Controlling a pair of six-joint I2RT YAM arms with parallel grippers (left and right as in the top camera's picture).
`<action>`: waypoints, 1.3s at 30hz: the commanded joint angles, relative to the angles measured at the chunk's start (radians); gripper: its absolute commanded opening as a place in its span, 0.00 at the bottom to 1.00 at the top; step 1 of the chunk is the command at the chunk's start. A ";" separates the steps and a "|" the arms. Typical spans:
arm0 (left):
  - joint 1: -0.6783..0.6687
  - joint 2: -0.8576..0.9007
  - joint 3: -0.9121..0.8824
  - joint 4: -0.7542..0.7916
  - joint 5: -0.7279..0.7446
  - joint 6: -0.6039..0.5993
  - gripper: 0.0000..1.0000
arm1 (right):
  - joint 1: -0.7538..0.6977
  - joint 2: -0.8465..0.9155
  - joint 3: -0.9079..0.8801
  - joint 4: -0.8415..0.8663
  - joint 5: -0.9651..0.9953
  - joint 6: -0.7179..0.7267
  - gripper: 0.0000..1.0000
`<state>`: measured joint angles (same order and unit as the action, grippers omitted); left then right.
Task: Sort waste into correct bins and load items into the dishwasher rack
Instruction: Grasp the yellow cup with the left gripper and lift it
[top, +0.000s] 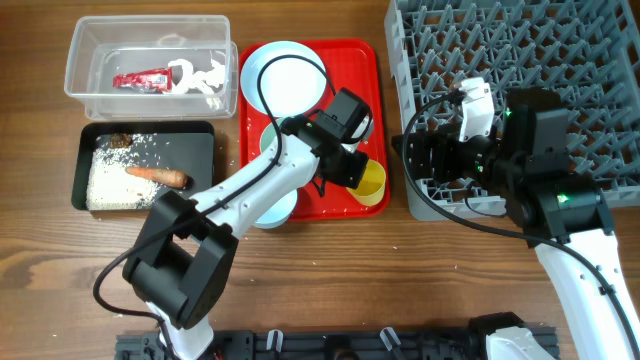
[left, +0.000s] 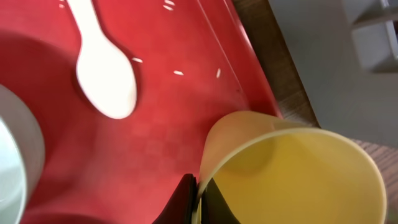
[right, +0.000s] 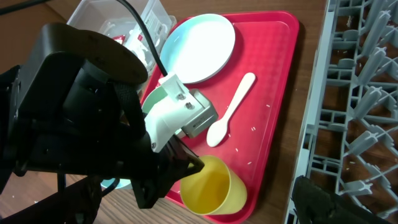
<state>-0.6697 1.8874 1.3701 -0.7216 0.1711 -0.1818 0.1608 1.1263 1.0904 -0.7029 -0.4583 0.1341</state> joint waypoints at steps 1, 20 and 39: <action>0.014 -0.032 0.023 -0.005 0.027 -0.066 0.04 | 0.002 -0.011 0.021 -0.002 0.015 -0.003 1.00; 0.568 -0.204 0.121 0.029 1.144 -0.088 0.04 | 0.003 0.245 0.021 0.613 -0.725 0.074 1.00; 0.474 -0.198 0.121 0.113 1.095 -0.097 0.04 | 0.029 0.325 0.017 0.809 -0.771 0.209 0.81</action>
<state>-0.1741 1.6848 1.4868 -0.6128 1.2770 -0.2714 0.1856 1.4437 1.0962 0.0986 -1.2228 0.3473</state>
